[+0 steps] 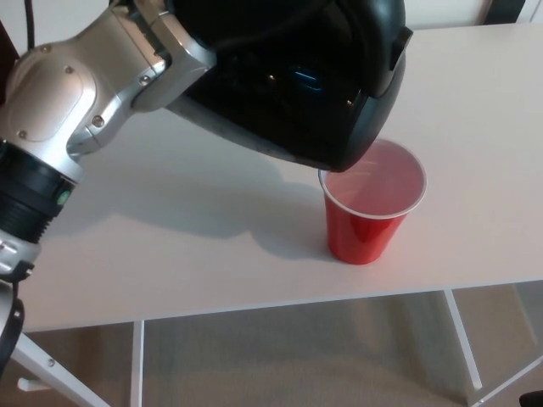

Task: The robot walk towards a table in front and uses its left hand to pick up the pot from the base and pour water to the cup on the right hand side

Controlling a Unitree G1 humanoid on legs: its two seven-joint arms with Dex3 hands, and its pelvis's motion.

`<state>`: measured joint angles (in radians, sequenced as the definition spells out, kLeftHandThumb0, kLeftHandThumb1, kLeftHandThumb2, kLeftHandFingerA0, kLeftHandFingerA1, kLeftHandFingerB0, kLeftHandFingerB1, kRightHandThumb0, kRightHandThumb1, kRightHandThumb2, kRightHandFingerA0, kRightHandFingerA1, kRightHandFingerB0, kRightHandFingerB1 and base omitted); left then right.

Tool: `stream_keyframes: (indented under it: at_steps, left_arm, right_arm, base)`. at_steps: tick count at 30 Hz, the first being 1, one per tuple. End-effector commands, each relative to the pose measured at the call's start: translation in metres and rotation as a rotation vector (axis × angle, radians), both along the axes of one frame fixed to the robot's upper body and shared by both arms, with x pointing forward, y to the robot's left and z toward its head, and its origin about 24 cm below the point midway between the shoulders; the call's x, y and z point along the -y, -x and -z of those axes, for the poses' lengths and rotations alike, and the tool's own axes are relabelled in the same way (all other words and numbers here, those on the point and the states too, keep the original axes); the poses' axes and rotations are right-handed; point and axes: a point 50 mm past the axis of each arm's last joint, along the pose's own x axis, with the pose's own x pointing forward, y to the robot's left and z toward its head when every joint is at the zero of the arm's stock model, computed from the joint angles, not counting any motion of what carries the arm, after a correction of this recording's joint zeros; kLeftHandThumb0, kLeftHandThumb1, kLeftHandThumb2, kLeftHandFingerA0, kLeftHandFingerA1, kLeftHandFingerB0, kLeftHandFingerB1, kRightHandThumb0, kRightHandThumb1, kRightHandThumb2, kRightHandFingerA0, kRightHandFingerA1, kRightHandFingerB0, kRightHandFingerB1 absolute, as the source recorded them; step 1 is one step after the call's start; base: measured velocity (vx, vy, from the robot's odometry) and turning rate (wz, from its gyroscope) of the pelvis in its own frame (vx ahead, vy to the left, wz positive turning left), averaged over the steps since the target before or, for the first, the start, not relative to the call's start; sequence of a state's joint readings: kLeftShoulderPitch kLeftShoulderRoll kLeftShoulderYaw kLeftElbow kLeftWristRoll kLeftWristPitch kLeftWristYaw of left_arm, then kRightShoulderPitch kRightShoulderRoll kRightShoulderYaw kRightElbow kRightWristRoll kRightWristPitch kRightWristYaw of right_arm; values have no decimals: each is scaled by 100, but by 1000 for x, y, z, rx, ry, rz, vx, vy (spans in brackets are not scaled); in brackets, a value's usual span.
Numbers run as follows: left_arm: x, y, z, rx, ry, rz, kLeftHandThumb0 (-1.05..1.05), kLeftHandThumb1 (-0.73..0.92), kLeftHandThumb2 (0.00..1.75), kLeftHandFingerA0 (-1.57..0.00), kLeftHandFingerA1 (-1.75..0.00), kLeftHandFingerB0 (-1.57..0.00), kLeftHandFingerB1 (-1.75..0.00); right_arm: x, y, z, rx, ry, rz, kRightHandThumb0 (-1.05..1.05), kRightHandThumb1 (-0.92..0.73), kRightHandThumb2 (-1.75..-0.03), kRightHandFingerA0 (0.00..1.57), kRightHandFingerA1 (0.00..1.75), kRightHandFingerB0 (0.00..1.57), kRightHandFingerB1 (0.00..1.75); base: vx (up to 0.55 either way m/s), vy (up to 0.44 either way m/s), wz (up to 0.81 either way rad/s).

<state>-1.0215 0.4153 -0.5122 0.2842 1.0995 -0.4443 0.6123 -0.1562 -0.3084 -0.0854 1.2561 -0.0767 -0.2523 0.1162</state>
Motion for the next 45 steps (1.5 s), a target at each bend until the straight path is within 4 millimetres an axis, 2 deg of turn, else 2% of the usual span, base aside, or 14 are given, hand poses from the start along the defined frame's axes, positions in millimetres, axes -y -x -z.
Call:
stream_keyframes:
  at_steps: [1,15,16,17,18,19,20,22,23,24,28,30,43,45]
  left_arm:
    - [0,2,-6,73,-41,16,-36,55,60,-97,-162,-83,-61]
    - [-2,-1,-3,-33,94,12,-38,57,61,-104,-168,-85,-68]
    - [-4,-3,-3,-92,159,-11,-16,55,56,-99,-175,-73,-115]
    - [-5,-6,-2,-165,231,-37,-16,55,56,-99,-175,-73,-115]
    - [-7,-8,-3,-224,273,-47,-22,40,83,-128,-140,-79,-86]
    - [-8,-9,-4,-281,308,-51,-22,40,83,-128,-140,-79,-86]
    - [-15,-13,-11,-393,429,-68,-11,76,61,-82,-175,-65,-139]
    - [-19,-15,-13,-471,509,-75,-10,82,63,-80,-174,-63,-147]
    - [-21,-16,-13,-512,549,-78,-10,82,63,-80,-174,-63,-147]
    - [-31,-22,-16,-613,673,-77,-14,79,70,-108,-143,-79,-115]
    - [-59,-39,-13,-930,1025,-25,-15,80,72,-112,-131,-80,-111]
    - [-73,-46,-8,-1033,1156,11,-11,78,74,-110,-133,-81,-110]
    - [-118,-49,4,-1207,1469,132,-11,76,73,-96,-151,-70,-110]
    - [-133,-46,3,-1187,1488,153,-10,71,81,-85,-167,-68,-121]
  right_arm:
    - [5,2,-1,-14,18,8,-60,-33,-82,97,87,68,75]
    - [4,2,-1,-8,7,11,-61,-35,-81,97,86,67,75]
    - [4,2,-1,-5,9,7,-61,-36,-81,98,86,67,75]
    - [4,1,-1,-1,12,1,-61,-36,-81,98,86,67,75]
    - [4,1,-2,0,13,-1,-61,-36,-80,96,85,66,74]
    - [4,0,-2,0,13,-2,-61,-36,-80,96,85,66,74]
    - [3,-3,-3,4,16,-4,-61,-37,-82,95,84,65,73]
    - [3,-4,-3,5,16,-4,-60,-37,-82,94,85,66,73]
    - [3,-4,-3,4,15,-2,-60,-37,-82,94,85,66,73]
    - [3,-2,-2,-3,14,-3,-59,-39,-81,94,85,65,73]
    - [3,3,0,-20,11,-7,-61,-38,-79,94,84,64,71]
    - [3,3,0,-20,15,-6,-62,-27,-93,93,88,64,75]
    - [-1,0,1,-19,9,-19,-61,-34,-82,94,86,65,73]
    - [-1,1,1,-16,8,-18,-61,-35,-79,97,84,67,73]
  base:
    - [0,0,0]
    - [0,0,0]
    - [0,0,0]
    - [0,0,0]
    - [0,0,0]
    - [0,0,0]
    - [0,0,0]
    - [0,0,0]
    - [0,0,0]
    - [0,0,0]
    - [0,0,0]
    - [0,0,0]
    - [0,0,0]
    - [0,0,0]
